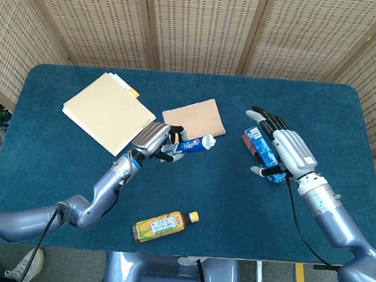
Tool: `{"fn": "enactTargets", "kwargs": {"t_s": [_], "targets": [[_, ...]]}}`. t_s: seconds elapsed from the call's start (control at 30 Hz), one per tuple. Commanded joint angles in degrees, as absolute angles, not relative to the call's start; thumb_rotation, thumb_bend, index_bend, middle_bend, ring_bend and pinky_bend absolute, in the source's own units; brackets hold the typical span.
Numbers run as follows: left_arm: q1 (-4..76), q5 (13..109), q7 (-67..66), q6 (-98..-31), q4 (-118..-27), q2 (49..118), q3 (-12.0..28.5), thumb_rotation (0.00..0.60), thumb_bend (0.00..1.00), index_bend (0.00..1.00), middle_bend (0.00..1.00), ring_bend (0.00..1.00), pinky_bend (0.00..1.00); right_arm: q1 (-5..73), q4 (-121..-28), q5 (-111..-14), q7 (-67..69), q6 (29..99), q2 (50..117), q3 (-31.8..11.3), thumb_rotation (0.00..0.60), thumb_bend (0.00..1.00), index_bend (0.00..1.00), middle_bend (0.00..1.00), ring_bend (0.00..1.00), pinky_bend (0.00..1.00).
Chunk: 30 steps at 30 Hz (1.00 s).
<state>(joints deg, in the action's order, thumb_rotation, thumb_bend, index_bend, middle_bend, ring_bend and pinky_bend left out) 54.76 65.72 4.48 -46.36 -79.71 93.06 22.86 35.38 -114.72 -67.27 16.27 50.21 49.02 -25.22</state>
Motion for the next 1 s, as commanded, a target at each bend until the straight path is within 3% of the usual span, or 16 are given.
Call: {"fn": "enactTargets", "kwargs": {"t_s": [0.03,0.43,0.53,0.6,0.7,1.0], "targets": [[55.8,64.5,3.5,-45.9,-79.7,93.5,23.2,0.6,0.6,0.72,0.54,0.54,0.61,37.5,-115.5,-65.8,16.9,49.0,49.7,-26.4,0.6,0.0,0.0,0.0,0.0,0.0],[60.1,60.2,0.9,-45.5,-77.1,97.9,24.2,0.6,0.62,0.72,0.54,0.54,0.61,46.8,-113.1,-55.1,14.8,46.3,54.7,-28.9,0.583,0.0,0.0,0.0,0.0,0.0],[60.8,59.7,0.5,-45.6,-76.7,98.7,24.2,0.6,0.62,0.72,0.54,0.54,0.61,48.6,-112.2,-52.1,13.7,46.8,56.7,-28.8,0.422,0.0,0.02,0.0,0.0,0.0],[61.1,59.3,0.3,-45.5,-76.4,99.2,24.1,0.6,0.62,0.72,0.54,0.54,0.61,49.9,-111.4,-49.8,11.4,48.0,58.1,-28.4,0.279,0.0,0.07,0.0,0.0,0.0],[61.5,58.9,0.1,-45.6,-75.9,99.8,24.1,0.6,0.62,0.72,0.54,0.54,0.61,51.9,-111.1,-45.8,7.5,50.3,59.9,-27.6,0.136,0.0,0.09,0.0,0.0,0.0],[62.4,58.0,0.9,-46.0,-75.0,100.9,24.6,0.6,0.62,0.72,0.54,0.54,0.61,56.1,-110.3,-36.8,2.4,52.0,64.3,-26.2,0.105,0.0,0.04,0.0,0.0,0.0]]}}
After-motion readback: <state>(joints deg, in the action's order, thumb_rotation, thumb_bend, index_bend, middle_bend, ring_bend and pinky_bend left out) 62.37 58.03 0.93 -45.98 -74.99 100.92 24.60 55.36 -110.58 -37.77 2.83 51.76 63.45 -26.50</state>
